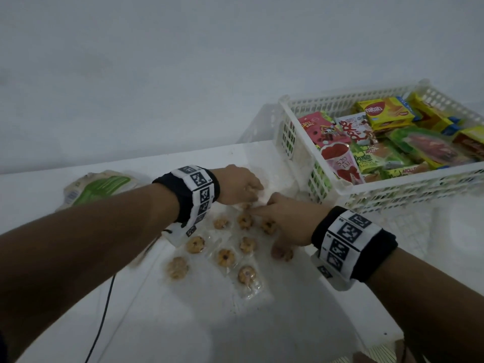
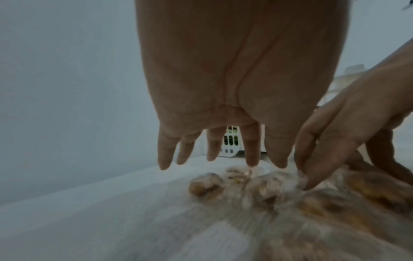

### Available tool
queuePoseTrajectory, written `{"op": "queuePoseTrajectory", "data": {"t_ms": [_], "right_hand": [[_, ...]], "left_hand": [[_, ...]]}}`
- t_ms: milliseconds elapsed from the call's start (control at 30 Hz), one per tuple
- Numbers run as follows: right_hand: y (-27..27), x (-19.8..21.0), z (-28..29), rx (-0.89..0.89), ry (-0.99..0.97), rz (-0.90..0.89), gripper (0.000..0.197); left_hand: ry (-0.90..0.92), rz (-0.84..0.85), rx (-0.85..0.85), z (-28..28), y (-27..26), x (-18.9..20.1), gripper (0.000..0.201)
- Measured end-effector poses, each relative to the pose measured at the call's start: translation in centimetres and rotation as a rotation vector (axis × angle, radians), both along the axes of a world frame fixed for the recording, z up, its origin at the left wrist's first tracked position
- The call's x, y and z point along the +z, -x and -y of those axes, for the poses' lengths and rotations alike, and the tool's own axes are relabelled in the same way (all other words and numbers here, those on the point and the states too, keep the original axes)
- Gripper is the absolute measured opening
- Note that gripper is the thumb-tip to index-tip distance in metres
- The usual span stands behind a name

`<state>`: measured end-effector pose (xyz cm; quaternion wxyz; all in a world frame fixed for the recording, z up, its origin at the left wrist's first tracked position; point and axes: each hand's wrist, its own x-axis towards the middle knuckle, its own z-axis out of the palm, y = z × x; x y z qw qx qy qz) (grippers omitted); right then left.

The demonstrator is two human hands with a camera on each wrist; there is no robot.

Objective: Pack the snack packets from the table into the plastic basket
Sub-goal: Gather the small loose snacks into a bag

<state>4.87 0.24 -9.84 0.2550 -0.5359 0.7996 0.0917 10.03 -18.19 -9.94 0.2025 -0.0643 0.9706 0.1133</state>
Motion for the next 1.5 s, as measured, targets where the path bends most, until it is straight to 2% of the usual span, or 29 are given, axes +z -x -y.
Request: {"op": "queuePoseTrajectory", "data": {"t_ms": [167,333,400,467,567,667,733,833,967,1033,1100,1167,1267,1333,1433,1500], "right_hand": [[-0.4,-0.4,0.5,-0.017,0.045,-0.001,0.088],[-0.1,0.3,-0.8,-0.018,-0.022,0.004,0.118],[-0.3,0.4,-0.9,-0.006,-0.07,0.0,0.121],[-0.4,0.0,-0.9,0.004,-0.061,-0.024,0.113],[-0.6,-0.5,-0.5,0.006,0.0,-0.035,0.097],[-1.0,-0.9,0.3,0.021,0.038,-0.017,0.091],[-1.5,-1.2,1.1,0.033,0.079,0.019,0.089],[-2.1,-1.6,2.2,0.062,0.141,0.035,0.084],[-2.5,-2.0,2.9,0.092,0.189,0.042,0.075],[-2.5,-2.0,2.9,0.091,0.211,0.036,0.071],[-2.5,-1.9,2.8,0.076,0.23,0.041,0.069],[-2.6,-1.9,2.8,0.062,0.265,0.05,0.07],[-2.5,-2.1,3.1,0.041,0.313,0.051,0.074],[-2.5,-2.0,3.3,0.048,0.326,0.046,0.072],[-2.3,-1.4,2.9,0.044,0.411,0.047,0.059],[-1.9,-0.9,2.3,0.013,0.561,0.04,0.045]], "left_hand": [[-0.061,0.043,0.083,1.1,-3.1,-0.9,0.052],[-0.151,0.019,0.122,0.9,-7.7,-0.4,0.055],[-0.154,-0.042,0.163,0.9,-10.3,0.5,0.062],[-0.1,-0.074,0.199,0.6,-13.2,1.6,0.071],[0.025,-0.027,0.207,0.0,-17.7,2.0,0.082],[0.008,0.062,0.25,-1.1,-20.3,1.5,0.089],[-0.021,-0.005,0.255,-2.5,-20.7,1.0,0.085],[0.007,-0.146,0.155,-5.2,-19.9,0.5,0.071],[-0.014,-0.116,0.005,-7.9,-17.4,-0.4,0.051],[0.004,-0.105,-0.043,-8.3,-16.5,-1.1,0.045],[0.032,-0.137,-0.063,-8.1,-16.1,-1.9,0.03],[0.079,-0.163,-0.052,-7.3,-15.9,-2.3,0.023],[0.152,-0.172,0.022,-6.1,-15.6,-2.1,0.027],[0.133,-0.202,0.08,-5.5,-15.8,-1.7,0.023],[0.104,-0.266,0.152,-4.6,-16.9,-0.8,0.023],[0.134,-0.341,0.23,-3.1,-18.1,-0.2,0.027]]}}
